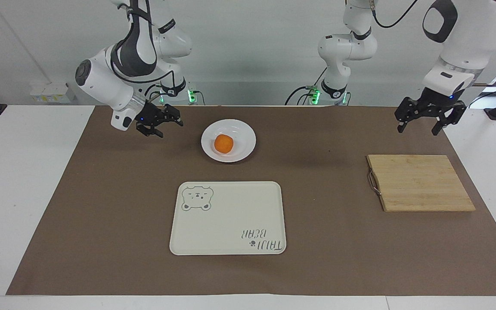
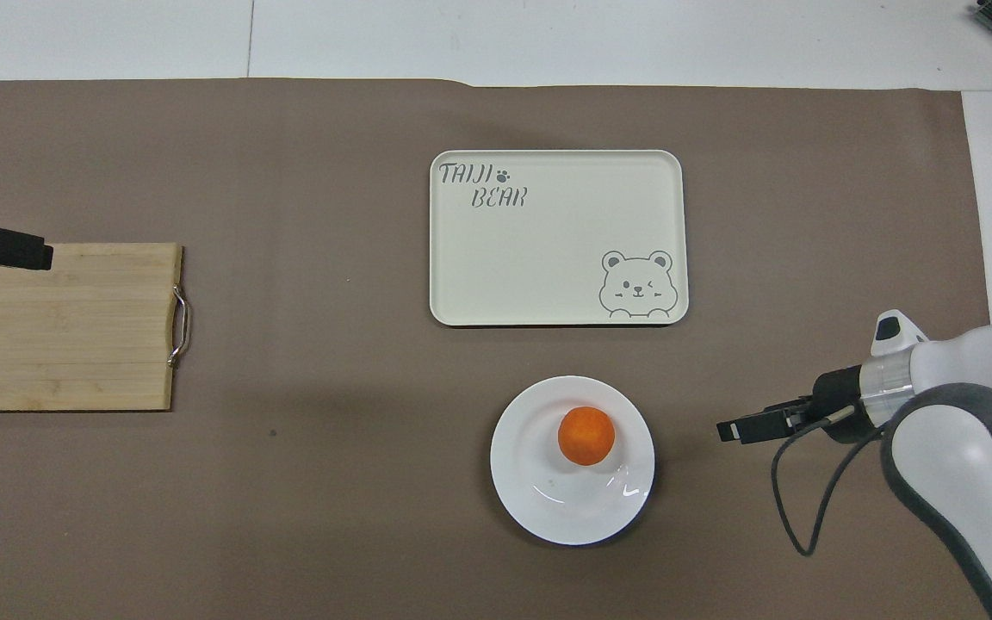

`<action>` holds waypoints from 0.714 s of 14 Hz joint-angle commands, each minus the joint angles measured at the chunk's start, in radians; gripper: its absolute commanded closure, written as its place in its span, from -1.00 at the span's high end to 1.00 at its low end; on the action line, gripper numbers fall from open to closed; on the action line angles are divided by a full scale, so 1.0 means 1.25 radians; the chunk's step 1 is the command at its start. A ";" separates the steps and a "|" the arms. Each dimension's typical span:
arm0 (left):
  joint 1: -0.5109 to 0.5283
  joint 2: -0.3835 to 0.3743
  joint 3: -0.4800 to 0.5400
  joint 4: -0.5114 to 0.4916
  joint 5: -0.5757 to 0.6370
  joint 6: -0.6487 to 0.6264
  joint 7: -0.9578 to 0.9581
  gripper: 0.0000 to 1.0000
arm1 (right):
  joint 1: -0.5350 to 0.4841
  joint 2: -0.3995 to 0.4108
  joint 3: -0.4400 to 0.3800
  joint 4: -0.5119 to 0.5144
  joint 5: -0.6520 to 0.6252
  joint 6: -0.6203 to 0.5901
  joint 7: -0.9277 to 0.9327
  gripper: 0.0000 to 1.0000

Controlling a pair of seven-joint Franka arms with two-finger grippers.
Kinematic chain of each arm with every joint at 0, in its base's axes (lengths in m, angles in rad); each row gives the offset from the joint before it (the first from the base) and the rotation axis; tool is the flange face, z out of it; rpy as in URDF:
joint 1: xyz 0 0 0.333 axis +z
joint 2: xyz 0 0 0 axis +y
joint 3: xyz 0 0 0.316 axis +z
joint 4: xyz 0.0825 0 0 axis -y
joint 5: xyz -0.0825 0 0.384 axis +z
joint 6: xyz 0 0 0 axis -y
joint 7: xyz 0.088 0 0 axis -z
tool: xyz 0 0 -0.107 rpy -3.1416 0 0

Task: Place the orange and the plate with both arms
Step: 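Reach the right gripper to the white plate's rim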

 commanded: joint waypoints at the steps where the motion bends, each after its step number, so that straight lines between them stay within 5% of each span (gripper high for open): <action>1: 0.011 0.035 -0.009 0.096 0.009 -0.092 0.008 1.00 | 0.001 -0.008 0.005 -0.061 0.069 0.045 -0.083 1.00; 6: 0.011 0.012 -0.012 0.080 0.007 -0.131 -0.004 1.00 | 0.079 -0.004 0.005 -0.164 0.165 0.191 -0.128 1.00; 10: 0.011 -0.009 -0.009 0.046 0.006 -0.135 -0.028 1.00 | 0.100 0.014 0.005 -0.196 0.232 0.208 -0.134 1.00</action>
